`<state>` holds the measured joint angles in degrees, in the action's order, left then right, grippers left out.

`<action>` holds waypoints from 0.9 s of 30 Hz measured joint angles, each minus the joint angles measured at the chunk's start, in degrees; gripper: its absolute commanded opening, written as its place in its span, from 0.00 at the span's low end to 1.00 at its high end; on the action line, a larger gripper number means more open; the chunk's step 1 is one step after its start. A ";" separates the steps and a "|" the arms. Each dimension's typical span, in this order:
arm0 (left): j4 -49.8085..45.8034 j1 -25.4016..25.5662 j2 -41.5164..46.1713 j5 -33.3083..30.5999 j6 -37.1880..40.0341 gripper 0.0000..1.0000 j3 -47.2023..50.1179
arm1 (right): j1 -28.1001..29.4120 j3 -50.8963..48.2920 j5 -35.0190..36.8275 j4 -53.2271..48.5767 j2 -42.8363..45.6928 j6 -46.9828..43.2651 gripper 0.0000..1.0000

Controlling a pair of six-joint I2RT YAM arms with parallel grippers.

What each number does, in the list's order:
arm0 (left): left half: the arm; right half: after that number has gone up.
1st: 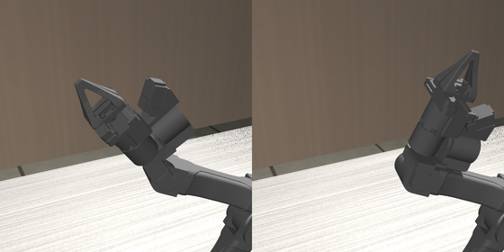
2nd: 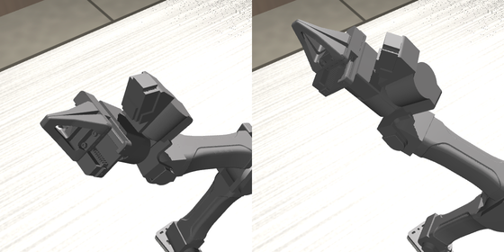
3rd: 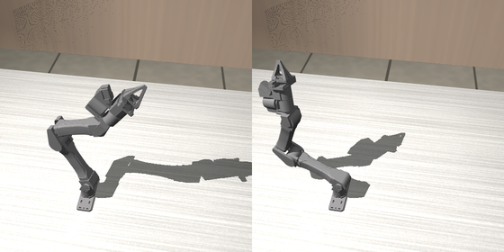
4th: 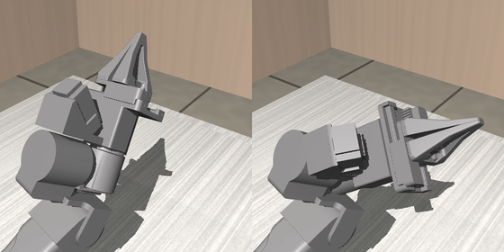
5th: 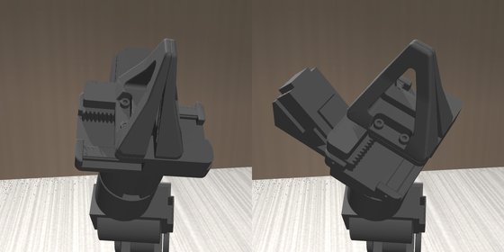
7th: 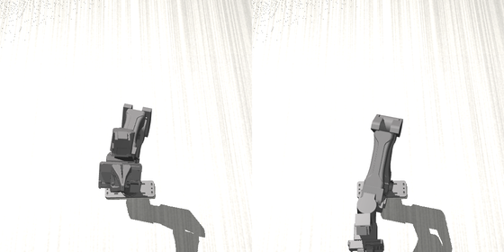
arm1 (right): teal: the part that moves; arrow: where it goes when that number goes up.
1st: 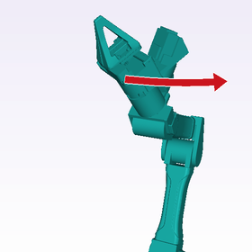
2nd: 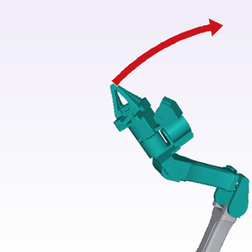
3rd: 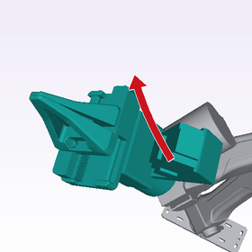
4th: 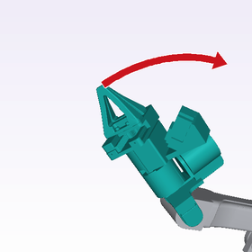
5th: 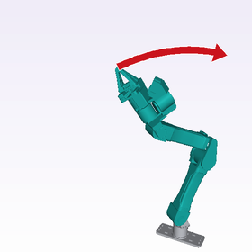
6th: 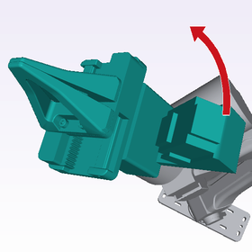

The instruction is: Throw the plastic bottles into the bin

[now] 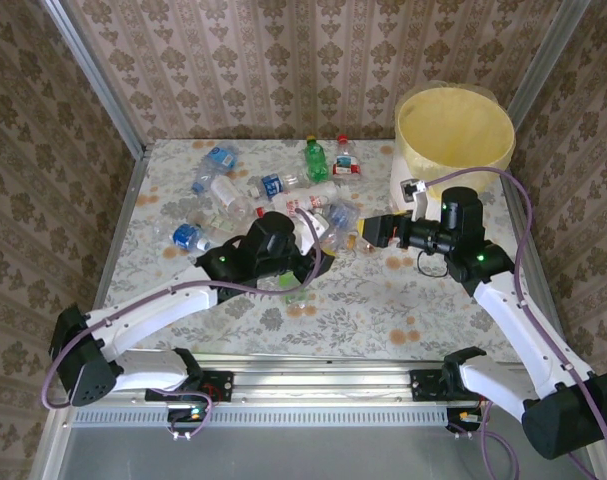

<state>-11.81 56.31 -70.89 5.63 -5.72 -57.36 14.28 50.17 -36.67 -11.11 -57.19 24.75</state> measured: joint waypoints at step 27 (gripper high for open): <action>3.87 0.70 -5.09 1.90 -1.33 0.29 -2.08 | 3.34 -1.14 3.50 5.60 0.70 6.25 1.00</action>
<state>-7.94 57.01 -75.99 7.53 -7.05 -59.44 17.63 49.04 -33.17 -5.52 -56.49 31.00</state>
